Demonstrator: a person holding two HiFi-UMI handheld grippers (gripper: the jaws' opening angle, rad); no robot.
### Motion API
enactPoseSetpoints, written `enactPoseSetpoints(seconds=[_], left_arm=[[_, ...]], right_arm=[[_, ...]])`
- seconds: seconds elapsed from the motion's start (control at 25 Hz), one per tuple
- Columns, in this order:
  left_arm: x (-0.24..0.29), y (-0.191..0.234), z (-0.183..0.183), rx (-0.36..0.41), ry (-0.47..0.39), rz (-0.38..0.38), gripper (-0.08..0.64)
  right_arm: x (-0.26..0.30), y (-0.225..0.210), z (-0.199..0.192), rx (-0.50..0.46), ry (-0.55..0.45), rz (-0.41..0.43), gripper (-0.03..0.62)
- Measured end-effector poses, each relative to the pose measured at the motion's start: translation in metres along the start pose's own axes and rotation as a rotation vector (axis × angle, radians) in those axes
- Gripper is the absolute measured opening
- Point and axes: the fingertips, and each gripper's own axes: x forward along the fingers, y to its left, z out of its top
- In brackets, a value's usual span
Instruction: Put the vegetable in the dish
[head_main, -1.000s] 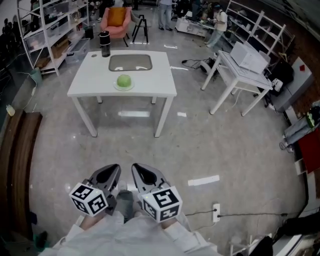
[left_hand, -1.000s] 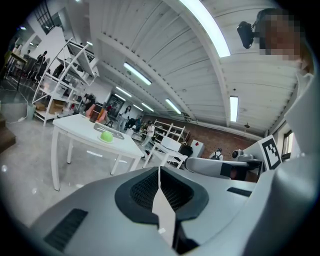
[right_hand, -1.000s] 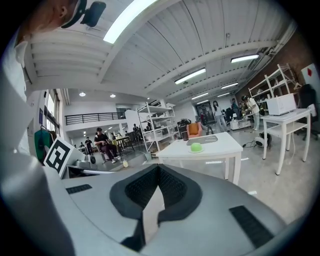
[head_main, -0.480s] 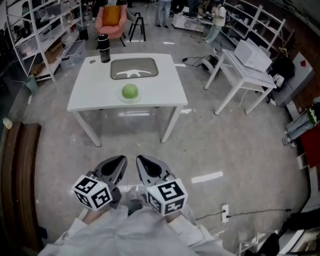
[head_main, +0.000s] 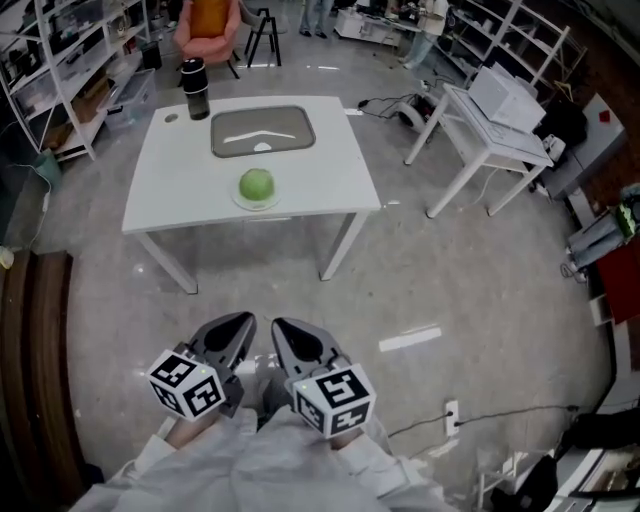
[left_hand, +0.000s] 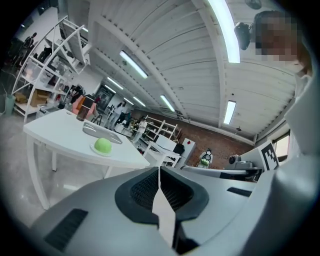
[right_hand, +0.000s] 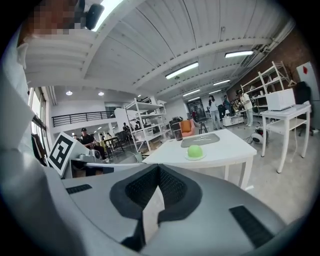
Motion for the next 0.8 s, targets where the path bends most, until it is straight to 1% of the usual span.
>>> enactPoseSetpoints(seconds=[0.12,0.2,0.32,0.44,0.8], left_arm=[[0.010,0.010,0.010,0.013,0.009,-0.004,0.017],[0.016,0.019,0.015,0.006,0.014,-0.001,0.017],[0.025,0.038,0.021,-0.007,0.021,0.022,0.017],[0.039,0.061,0.030,-0.018,0.018,0.055,0.017],[0.110,0.120,0.079,-0.036,-0.014,0.114,0.017]], right_arm=[[0.015,-0.013,0.009,0.003,0.005,-0.020,0.011],[0.027,-0.021,0.013,0.009,0.010,-0.020,0.011],[0.048,-0.034,0.019,0.024,0.017,-0.007,0.011],[0.073,-0.050,0.025,0.020,0.023,-0.001,0.011],[0.146,-0.117,0.071,0.018,0.037,0.018,0.011]])
